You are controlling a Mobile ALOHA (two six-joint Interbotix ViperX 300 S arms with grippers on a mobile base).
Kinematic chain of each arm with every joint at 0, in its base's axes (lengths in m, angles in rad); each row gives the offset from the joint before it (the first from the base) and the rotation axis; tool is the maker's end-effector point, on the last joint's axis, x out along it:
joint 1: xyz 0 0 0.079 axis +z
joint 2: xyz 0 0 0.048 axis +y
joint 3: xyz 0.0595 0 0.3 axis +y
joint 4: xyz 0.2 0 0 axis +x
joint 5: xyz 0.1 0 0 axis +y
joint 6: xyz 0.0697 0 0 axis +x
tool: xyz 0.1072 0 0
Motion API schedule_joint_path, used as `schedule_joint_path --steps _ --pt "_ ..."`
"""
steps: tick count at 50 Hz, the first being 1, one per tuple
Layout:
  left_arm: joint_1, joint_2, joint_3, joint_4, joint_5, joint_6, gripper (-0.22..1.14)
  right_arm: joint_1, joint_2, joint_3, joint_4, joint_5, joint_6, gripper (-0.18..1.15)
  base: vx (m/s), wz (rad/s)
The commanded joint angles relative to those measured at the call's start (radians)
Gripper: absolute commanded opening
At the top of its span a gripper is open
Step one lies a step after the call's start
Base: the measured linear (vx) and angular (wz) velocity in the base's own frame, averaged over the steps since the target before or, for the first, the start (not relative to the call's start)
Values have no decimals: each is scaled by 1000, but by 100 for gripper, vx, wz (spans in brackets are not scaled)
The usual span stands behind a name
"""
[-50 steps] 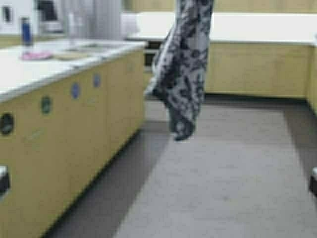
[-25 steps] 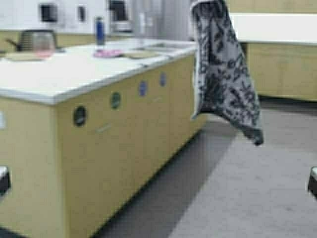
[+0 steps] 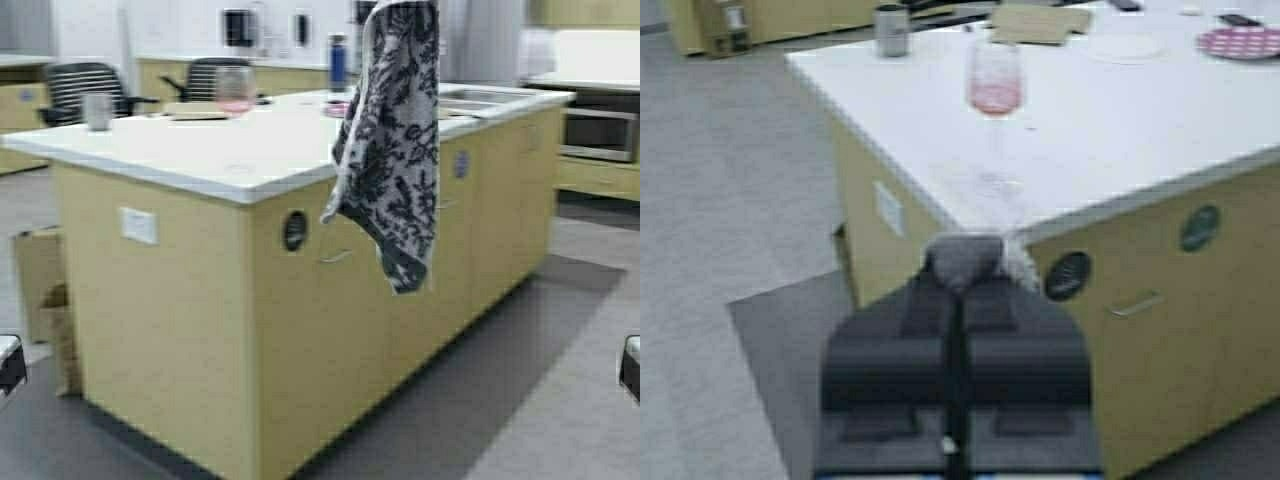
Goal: Get the cloth and wipe up the spill under the wine glass
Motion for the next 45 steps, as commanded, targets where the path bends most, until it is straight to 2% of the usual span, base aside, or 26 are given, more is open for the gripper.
schedule_joint_path --steps 1,22,45 --pt "2 12 -9 -6 -6 -2 3 0 -14 -12 3 -14 3 6 3 40" --pt "2 31 -11 -6 -29 3 3 0 -14 -12 3 -15 3 6 5 40" --pt "2 103 -37 2 -87 8 3 0 -14 -18 3 -72 3 6 9 16"
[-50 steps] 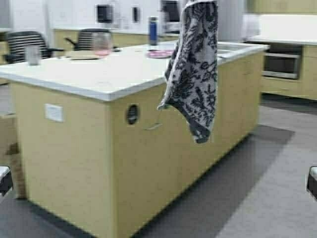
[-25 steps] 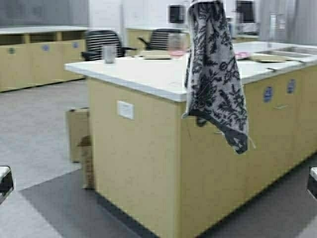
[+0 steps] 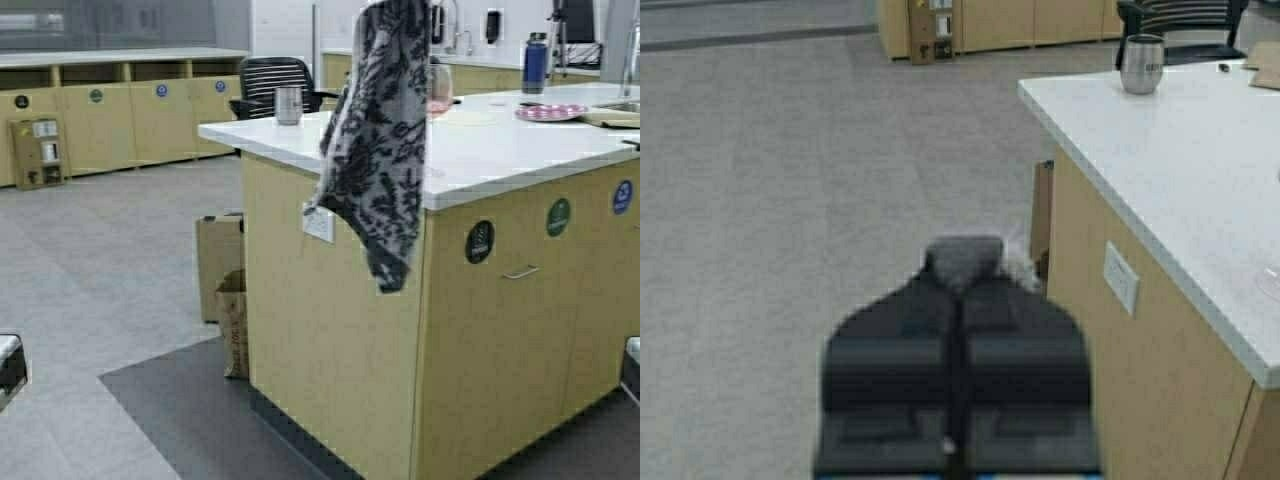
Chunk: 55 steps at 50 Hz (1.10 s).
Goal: Get the cloth and wipe up the spill under the wine glass
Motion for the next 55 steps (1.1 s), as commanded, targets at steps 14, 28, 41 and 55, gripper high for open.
schedule_joint_path --steps 14,28,41,55 --pt "2 41 -41 8 -31 3 3 -2 -20 -14 2 -63 -2 6 17 1" --pt "2 20 -23 8 -32 -6 3 -2 -37 18 0 -64 -2 6 22 -10" --pt "2 17 -14 8 -31 -3 3 -2 -37 18 0 -64 -2 6 22 -18" --pt "2 21 -6 9 -32 0 3 -2 -37 28 0 -64 -2 6 20 -16"
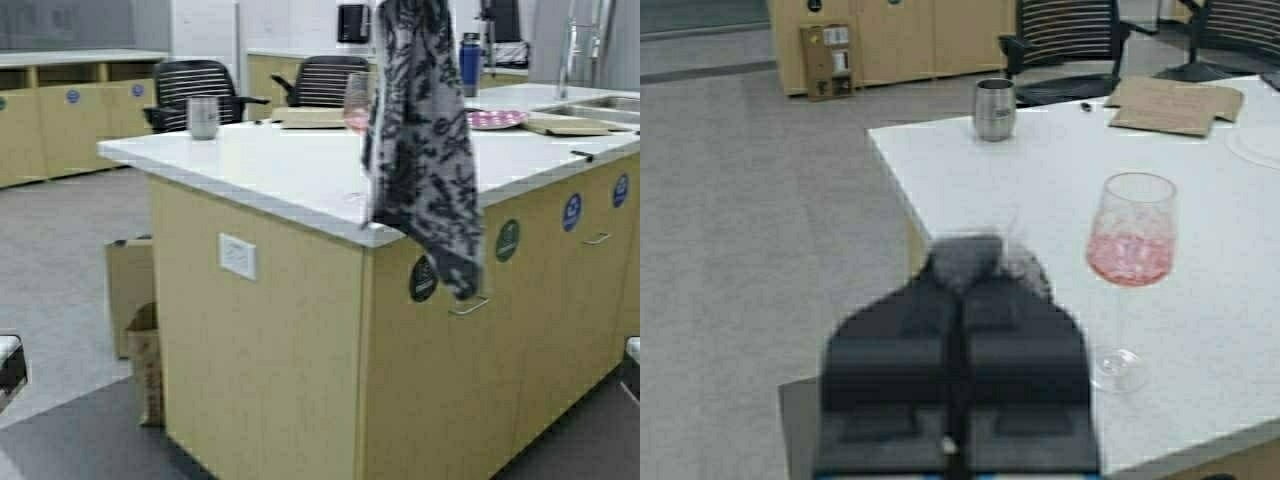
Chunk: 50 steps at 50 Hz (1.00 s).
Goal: Get the cloth and wipe up the spill under the wine glass
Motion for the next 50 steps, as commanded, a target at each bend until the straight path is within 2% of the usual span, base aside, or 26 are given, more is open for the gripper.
schedule_joint_path --steps 1,14,23,34,42,50 --pt "2 11 -9 3 -8 2 3 2 -25 -9 0 -15 0 6 19 -16" --pt "2 69 -8 3 -35 -6 3 2 -25 -9 0 -15 3 6 18 -13" --pt "-17 242 -26 12 -175 -25 3 2 -23 -14 0 -15 2 6 14 -7" --pt "-104 456 -81 117 -273 -25 3 2 -18 -34 0 -15 0 6 12 -5" --pt "-120 621 -123 123 -318 -28 2 2 2 -52 0 -15 -3 6 11 -6" --pt "-144 770 -137 123 -440 -26 2 2 26 -63 0 -15 -3 6 14 -7"
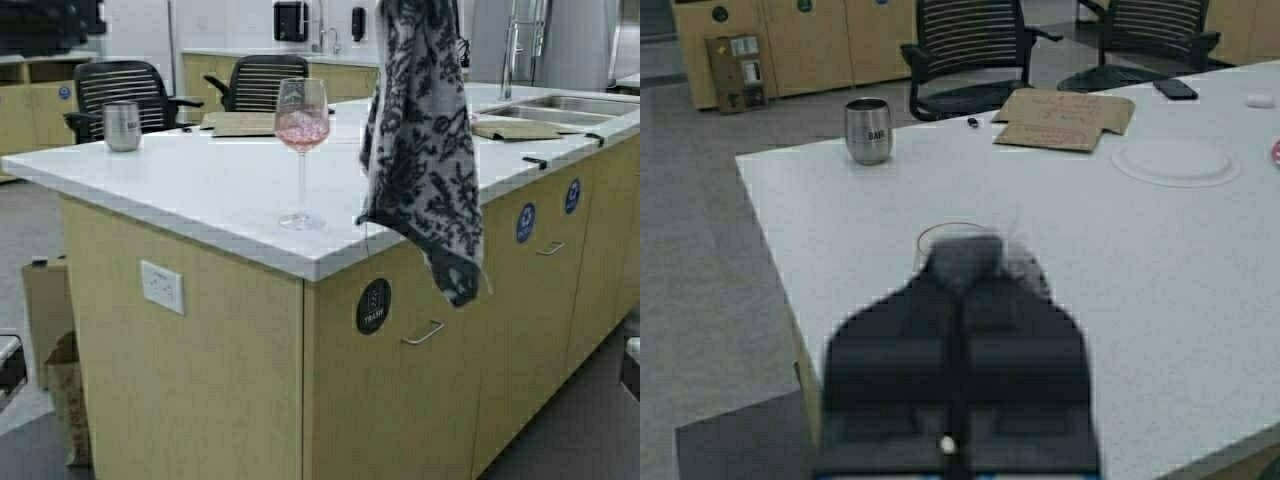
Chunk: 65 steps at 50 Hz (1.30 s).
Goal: Get the cloth and wipe up the spill under the wine glass
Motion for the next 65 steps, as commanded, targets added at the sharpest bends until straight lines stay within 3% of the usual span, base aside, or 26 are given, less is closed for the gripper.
schedule_joint_path --steps 1,19,35,53,59,65 --pt "-21 114 -29 2 -110 3 2 2 5 -38 0 -15 -2 6 17 -8" --pt "-71 434 11 2 -440 81 2 3 9 -54 -3 -14 2 6 17 -9" --pt "-80 583 -12 -66 -462 179 2 2 8 -46 -5 -48 3 6 14 -9" --pt "-98 784 -109 -49 -466 172 4 2 8 -14 -5 -80 2 6 10 -6" --pt "-115 859 -149 -6 -511 163 10 3 8 -11 -5 -81 2 6 8 1" --pt "-140 927 -187 41 -588 152 26 2 9 -3 -5 -80 2 6 8 5"
